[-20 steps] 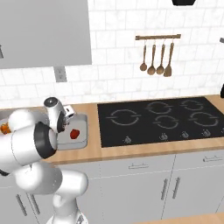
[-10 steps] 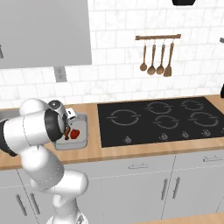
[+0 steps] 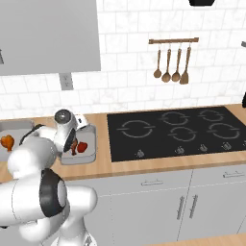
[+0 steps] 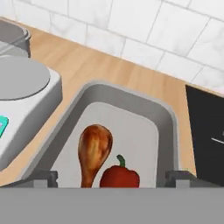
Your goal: Place one bell pepper and one chicken drumstick in each tupperware on the nearby counter, to pack two identical lunches.
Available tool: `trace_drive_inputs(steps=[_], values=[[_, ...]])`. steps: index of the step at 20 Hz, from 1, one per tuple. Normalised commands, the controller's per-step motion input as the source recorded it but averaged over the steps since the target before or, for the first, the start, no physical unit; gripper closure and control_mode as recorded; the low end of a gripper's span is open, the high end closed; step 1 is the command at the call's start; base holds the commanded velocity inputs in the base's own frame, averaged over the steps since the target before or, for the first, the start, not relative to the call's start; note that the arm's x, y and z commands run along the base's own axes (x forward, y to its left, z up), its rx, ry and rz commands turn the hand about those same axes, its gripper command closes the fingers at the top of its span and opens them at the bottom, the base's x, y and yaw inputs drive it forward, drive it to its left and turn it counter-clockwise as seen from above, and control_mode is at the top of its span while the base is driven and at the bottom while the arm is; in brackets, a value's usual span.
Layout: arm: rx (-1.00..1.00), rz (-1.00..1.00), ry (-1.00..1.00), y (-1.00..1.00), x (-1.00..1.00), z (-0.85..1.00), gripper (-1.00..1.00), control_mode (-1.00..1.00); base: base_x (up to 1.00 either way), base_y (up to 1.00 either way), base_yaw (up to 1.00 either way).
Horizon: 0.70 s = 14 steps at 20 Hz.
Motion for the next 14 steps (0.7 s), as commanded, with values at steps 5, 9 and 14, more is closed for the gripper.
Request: trace_drive_inputs(steps=[5, 9, 14], values=[[0.17, -0.05, -0.52, -0.65, -1.0, 1.0, -1.0, -1.0, 0.0, 0.0, 0.0], [0.18, -0.09, -0.42, -0.59, -1.0, 1.0, -1.0, -1.0, 0.0, 0.0, 0.0], [0.16, -0.02, -0.4, -0.65, -1.0, 1.0, -1.0, -1.0, 0.0, 0.0, 0.0]])
